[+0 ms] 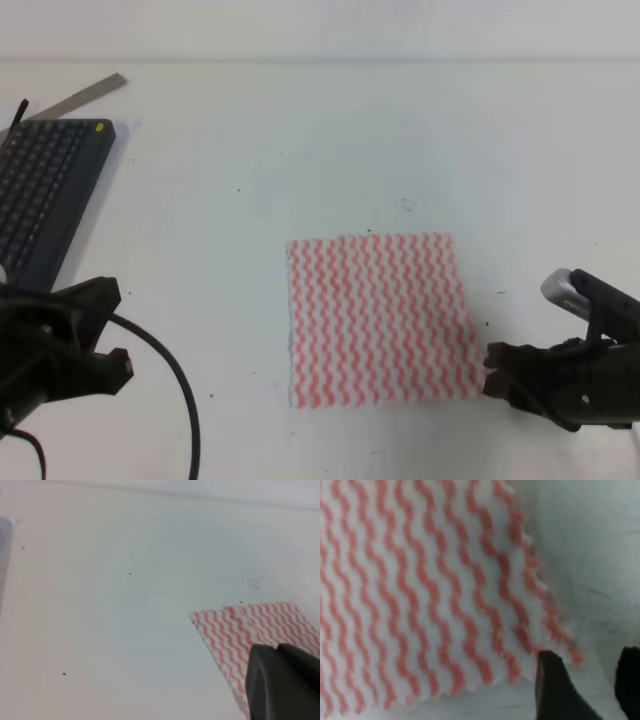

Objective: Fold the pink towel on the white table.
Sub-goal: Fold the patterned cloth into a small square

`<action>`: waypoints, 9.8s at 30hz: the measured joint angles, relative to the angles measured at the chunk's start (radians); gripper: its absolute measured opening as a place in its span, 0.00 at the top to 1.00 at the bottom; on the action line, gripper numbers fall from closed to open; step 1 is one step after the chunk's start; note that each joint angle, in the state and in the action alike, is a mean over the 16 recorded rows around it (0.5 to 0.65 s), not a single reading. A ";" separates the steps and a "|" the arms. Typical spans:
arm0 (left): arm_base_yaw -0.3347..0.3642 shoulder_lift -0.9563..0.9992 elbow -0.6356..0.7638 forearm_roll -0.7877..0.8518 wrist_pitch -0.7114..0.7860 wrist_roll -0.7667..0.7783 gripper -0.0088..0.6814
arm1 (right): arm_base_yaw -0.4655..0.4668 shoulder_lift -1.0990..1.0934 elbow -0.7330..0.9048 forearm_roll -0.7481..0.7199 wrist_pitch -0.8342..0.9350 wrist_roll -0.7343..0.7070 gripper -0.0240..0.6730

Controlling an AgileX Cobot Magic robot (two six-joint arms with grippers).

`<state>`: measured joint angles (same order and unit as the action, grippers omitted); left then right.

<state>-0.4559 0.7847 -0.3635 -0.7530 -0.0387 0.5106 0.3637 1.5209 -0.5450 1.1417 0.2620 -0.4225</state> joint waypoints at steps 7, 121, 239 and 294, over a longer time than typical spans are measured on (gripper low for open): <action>0.000 0.000 0.000 -0.001 0.000 0.003 0.99 | 0.000 0.043 -0.013 0.029 0.001 -0.001 0.93; -0.198 0.650 -0.272 -0.612 0.319 1.457 0.92 | -0.002 0.071 -0.175 0.464 0.120 -0.351 0.97; -0.300 0.980 -0.451 -0.990 0.070 1.812 0.96 | -0.062 0.122 -0.245 0.609 0.171 -0.552 0.97; -0.230 1.063 -0.633 -0.992 0.004 1.804 0.99 | -0.062 0.162 -0.256 0.601 0.101 -0.583 0.97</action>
<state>-0.6855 1.8479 -0.9962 -1.7446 -0.0344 2.3144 0.3017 1.6832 -0.8013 1.7426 0.3633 -1.0058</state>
